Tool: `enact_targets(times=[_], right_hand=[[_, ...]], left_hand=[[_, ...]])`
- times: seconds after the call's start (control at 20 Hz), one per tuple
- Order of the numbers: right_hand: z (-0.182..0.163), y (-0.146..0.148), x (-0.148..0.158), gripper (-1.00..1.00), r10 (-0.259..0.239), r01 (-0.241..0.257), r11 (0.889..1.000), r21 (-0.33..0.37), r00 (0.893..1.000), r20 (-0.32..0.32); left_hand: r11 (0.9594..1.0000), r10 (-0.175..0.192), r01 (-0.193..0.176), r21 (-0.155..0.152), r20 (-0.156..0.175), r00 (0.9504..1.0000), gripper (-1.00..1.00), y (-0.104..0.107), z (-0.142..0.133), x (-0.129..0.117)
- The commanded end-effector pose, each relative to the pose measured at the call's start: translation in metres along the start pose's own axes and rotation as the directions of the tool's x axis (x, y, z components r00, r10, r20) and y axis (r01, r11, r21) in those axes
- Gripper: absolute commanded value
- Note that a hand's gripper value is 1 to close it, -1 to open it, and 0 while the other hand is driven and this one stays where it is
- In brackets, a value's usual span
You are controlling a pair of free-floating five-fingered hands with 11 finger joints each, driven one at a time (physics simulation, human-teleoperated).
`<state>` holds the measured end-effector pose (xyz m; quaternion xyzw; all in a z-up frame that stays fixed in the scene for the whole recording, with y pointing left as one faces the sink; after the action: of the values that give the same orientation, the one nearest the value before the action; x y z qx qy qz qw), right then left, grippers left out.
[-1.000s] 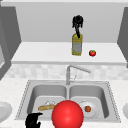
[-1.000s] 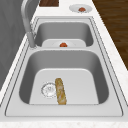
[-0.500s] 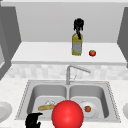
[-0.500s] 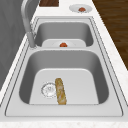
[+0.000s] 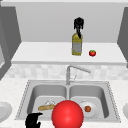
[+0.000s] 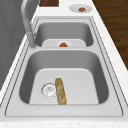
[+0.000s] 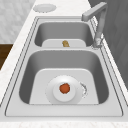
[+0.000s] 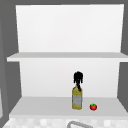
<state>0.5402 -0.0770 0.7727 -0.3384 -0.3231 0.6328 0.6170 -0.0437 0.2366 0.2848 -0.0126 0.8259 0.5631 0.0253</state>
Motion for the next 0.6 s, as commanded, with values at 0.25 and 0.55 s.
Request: enact_targets(times=[0.25, 0.55], right_hand=[[-0.015, 0.004, 0.001, -1.00, -0.002, 0.002, 1.000, 0.028, 1.000, -0.006], [-0.040, 0.000, -0.007, -1.00, -0.027, 0.025, 0.996, 0.086, 0.999, 0.021]], left_hand=[[1.0000, 0.000, 0.000, 0.000, 0.000, 1.0000, 0.00, 0.000, 0.000, 0.000], [1.0000, 0.000, 0.000, 0.000, 0.000, 1.0000, 0.00, 0.000, 0.000, 0.000]])
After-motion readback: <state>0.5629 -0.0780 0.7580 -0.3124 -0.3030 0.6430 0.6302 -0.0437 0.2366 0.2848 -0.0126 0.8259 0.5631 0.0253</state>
